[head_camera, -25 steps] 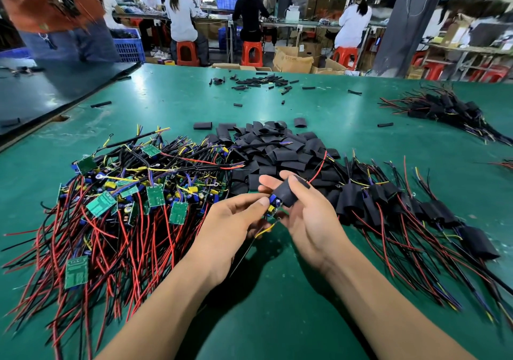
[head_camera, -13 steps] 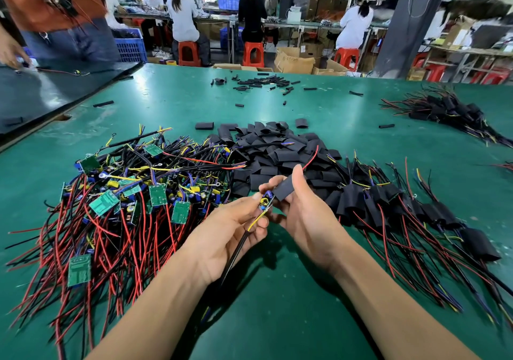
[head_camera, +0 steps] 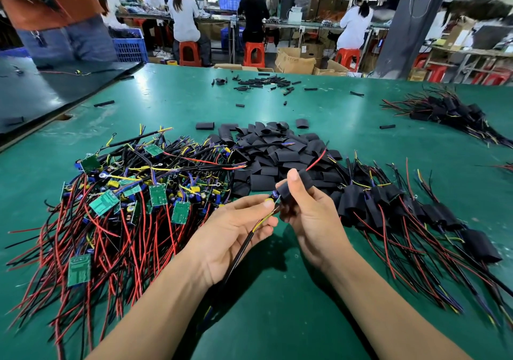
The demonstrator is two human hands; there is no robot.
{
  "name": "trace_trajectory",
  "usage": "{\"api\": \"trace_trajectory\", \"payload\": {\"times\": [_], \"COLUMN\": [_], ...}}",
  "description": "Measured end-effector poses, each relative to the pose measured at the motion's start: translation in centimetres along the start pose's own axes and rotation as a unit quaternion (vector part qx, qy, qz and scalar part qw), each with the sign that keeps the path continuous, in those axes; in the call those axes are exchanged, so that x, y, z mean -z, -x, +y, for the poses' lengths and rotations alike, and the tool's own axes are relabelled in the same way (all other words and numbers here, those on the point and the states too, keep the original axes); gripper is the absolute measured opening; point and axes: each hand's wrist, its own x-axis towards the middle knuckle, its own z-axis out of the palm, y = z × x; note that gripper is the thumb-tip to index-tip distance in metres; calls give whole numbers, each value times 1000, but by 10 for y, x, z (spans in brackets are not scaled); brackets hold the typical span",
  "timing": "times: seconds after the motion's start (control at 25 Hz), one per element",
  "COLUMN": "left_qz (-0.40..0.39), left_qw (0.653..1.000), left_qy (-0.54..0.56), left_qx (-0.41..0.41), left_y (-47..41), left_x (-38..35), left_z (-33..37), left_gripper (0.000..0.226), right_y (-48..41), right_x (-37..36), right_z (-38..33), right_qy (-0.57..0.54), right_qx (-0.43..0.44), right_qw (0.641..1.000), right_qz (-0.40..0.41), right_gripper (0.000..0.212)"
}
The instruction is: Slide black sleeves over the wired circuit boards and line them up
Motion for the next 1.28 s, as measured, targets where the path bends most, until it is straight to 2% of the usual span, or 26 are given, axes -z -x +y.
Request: {"api": "trace_trajectory", "payload": {"times": [0.12,0.4,0.6,0.8,0.96,1.04,1.16,1.28], "left_qz": [-1,2,34,71,107,103,73,58], "left_qw": [1000,993,987,985,957,948,953,974], "left_qy": [-19,-104,-126,-101,-192,-219,-217,-163], "left_qx": [-14,-50,-91,-123,-190,-208,-196,-147], "left_y": [1,3,2,0,-2,-1,1,2], "left_x": [-1,1,0,-1,1,1,2,2], "left_z": [1,1,-1,-3,-4,-4,-4,-1], "left_gripper": [27,28,11,26,23,20,18,19], "right_y": [-1,1,6,6,-1,-3,-2,-1], "right_x": [1,2,1,-2,-1,-1,-1,0], "right_z": [4,5,7,3,1,2,2,-2], "right_qy": [-21,14,58,93,94,61,21,4], "right_qx": [-10,-17,-8,-48,-16,-5,-19,-24], "right_qw": [1000,1000,997,993,995,998,999,999], "right_qz": [6,-7,-42,-57,-3,17,26,26], "right_gripper": [40,50,49,53,42,37,34,27]}}
